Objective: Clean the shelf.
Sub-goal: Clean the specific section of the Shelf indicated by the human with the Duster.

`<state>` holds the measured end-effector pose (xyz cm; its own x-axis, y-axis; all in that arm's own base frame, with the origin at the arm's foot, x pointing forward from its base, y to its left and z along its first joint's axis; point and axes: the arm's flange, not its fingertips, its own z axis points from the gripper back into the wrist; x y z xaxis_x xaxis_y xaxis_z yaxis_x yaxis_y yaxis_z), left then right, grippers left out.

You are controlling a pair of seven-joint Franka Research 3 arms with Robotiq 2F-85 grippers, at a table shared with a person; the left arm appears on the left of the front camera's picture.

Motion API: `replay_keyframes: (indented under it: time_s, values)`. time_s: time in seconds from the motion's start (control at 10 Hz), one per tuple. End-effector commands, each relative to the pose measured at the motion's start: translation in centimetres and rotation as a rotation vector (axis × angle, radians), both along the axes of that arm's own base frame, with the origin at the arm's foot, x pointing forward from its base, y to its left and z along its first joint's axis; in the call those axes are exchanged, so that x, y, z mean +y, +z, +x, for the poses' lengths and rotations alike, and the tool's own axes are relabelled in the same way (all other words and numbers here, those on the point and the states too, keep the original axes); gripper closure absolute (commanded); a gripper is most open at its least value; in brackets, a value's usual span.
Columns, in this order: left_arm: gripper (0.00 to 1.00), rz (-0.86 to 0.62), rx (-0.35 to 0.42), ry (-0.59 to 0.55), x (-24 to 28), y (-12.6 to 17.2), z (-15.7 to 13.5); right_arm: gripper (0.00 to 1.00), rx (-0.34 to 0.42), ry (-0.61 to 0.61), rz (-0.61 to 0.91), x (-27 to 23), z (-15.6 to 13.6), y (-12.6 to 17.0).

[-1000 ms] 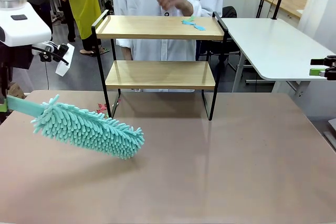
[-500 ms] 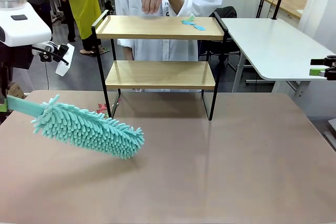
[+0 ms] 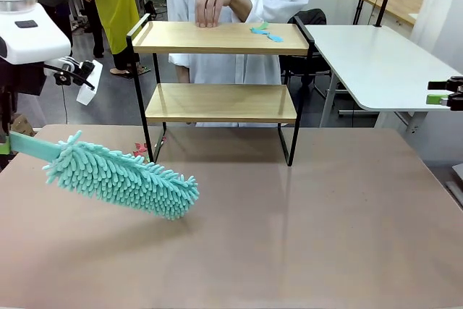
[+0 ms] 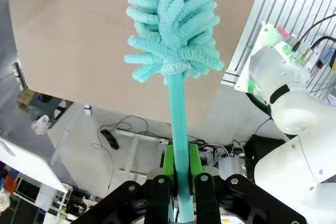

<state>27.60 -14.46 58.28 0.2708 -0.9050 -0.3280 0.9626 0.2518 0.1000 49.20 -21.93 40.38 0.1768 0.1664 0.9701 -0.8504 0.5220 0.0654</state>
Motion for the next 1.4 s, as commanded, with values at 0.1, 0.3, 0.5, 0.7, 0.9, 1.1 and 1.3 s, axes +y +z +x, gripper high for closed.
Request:
replay_keyframes:
  time_s: [0.1, 0.3, 0.5, 0.7, 0.9, 1.1, 1.3]
  values:
    - [0.87, -0.007, -0.021, 0.003, 0.2, -0.1, -0.1, 0.0, -0.005, 0.003, -0.005, 0.1, 0.0, 0.3]
    - [0.87, -0.007, -0.021, 0.003, 0.2, -0.1, -0.1, 0.0, -0.005, 0.003, -0.005, 0.1, 0.0, 0.3]
    - [0.87, -0.007, -0.021, 0.003, 0.2, -0.1, -0.1, 0.0, -0.005, 0.003, -0.005, 0.1, 0.0, 0.3]
    - [0.87, -0.007, -0.021, 0.003, 0.2, -0.1, -0.1, 0.0, -0.005, 0.003, -0.005, 0.1, 0.0, 0.3]
    - [0.87, -0.156, -0.042, -0.019, -0.5, 0.5, 0.8, 0.0, -0.005, 0.003, -0.005, 0.1, 0.0, 0.3]
    - [0.87, -0.343, -0.049, -0.066, -0.1, 1.0, 2.1, 0.0, -0.005, 0.003, -0.005, 0.1, 0.0, 0.3]
    - [0.87, -0.544, -0.079, -0.144, -0.2, 3.1, 2.6, 0.0, -0.005, 0.003, -0.005, 0.1, 0.0, 0.3]
